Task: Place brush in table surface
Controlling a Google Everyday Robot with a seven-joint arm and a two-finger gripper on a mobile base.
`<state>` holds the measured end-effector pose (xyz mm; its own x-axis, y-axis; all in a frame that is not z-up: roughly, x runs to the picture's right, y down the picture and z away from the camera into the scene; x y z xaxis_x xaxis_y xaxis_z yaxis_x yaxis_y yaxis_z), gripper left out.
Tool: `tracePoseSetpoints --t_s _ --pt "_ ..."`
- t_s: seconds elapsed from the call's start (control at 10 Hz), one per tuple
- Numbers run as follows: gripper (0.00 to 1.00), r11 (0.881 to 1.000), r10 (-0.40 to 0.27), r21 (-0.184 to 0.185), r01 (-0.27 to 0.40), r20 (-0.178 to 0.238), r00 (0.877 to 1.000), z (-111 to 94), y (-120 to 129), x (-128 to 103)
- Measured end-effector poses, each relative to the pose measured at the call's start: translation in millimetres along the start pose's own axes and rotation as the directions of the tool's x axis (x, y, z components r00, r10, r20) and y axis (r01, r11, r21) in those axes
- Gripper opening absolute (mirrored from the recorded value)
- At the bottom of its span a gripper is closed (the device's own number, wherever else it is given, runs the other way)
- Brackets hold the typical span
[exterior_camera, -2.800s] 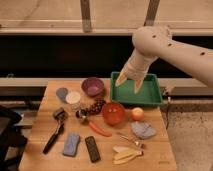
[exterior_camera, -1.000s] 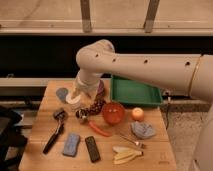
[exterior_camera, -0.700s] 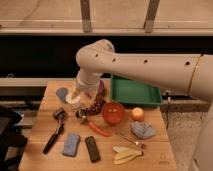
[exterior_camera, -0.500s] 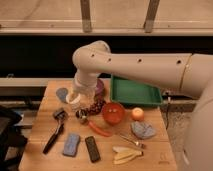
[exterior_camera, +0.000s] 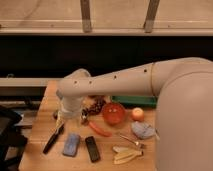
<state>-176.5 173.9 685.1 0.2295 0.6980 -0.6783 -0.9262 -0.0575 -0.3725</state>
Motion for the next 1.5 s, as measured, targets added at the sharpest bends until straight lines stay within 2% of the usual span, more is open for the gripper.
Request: tracePoseSetpoints --t_s 0.2,0.6,1.0,1.3,1.5 --pt "0.65 0.999 -0.016 -0.031 0.015 -0.022 1.0 26.5 17.3 6.1" --pt "0.65 0.997 -0.055 -0.063 0.055 0.0 0.998 50.9 42.3 -13.4" --pt "0.65 0.994 -0.089 -0.06 0.089 0.005 0.996 77.8 45.1 -30.7" --pt "0.65 0.988 -0.127 -0.078 0.13 0.036 0.991 87.1 42.4 -44.5" --pt "0.65 0.984 -0.154 -0.081 0.157 0.041 0.987 95.5 41.9 -52.4"
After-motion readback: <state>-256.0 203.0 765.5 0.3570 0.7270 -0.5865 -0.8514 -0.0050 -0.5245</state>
